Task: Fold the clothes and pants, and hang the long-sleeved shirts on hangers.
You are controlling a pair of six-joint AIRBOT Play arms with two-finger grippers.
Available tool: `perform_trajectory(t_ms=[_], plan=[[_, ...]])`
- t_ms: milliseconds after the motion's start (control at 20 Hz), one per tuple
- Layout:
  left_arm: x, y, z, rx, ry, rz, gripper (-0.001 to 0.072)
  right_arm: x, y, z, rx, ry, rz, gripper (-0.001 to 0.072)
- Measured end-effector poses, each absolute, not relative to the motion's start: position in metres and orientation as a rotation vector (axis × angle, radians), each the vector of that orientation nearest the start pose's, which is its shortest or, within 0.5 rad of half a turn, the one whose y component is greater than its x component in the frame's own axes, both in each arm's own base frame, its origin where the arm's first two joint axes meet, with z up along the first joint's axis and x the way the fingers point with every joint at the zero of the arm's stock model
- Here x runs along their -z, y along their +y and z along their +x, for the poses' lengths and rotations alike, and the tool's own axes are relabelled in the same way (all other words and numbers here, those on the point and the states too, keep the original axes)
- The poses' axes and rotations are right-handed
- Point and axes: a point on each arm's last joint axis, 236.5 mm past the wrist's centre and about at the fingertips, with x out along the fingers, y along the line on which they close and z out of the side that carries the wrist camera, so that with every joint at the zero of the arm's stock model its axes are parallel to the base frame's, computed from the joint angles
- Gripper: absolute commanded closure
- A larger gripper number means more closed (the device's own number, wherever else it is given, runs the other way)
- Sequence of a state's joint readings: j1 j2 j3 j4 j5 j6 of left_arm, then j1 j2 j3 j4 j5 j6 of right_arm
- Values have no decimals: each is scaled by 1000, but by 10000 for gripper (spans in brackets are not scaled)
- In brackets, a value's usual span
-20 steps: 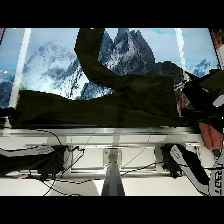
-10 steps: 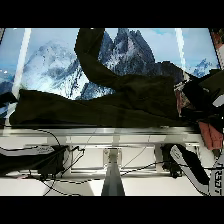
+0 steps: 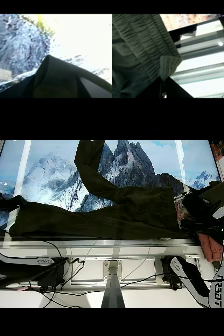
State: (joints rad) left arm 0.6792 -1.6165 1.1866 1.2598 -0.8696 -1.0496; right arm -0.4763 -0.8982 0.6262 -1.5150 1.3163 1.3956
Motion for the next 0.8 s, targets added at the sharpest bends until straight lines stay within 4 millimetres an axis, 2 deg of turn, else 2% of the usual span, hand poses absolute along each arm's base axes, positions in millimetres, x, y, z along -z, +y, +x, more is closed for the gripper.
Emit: perform_trajectory(t_ms=[50, 100, 300, 400, 450, 550, 600, 650, 800], plan=[[98, 232, 383, -179, 1187, -284, 559, 55, -80, 183, 203, 1556, 293, 680], [100, 228, 385, -168, 1188, -275, 687, 55, -80, 183, 203, 1555, 294, 680], [99, 219, 394, -136, 1185, -244, 690, 55, -77, 186, 197, 1545, 308, 680], [87, 221, 405, -136, 1155, -226, 691, 51, -78, 197, 197, 1501, 314, 680], [74, 226, 414, -146, 1126, -217, 691, 48, -80, 207, 199, 1460, 316, 680], [36, 239, 440, -189, 1033, -218, 691, 32, -87, 240, 207, 1323, 325, 681], [9, 247, 456, -215, 970, -224, 692, 18, -92, 262, 218, 1232, 338, 682], [-19, 254, 471, -235, 900, -230, 692, 2, -98, 282, 239, 1139, 351, 682], [-119, 264, 508, -260, 674, -256, 691, -64, -124, 340, 293, 854, 361, 681]])
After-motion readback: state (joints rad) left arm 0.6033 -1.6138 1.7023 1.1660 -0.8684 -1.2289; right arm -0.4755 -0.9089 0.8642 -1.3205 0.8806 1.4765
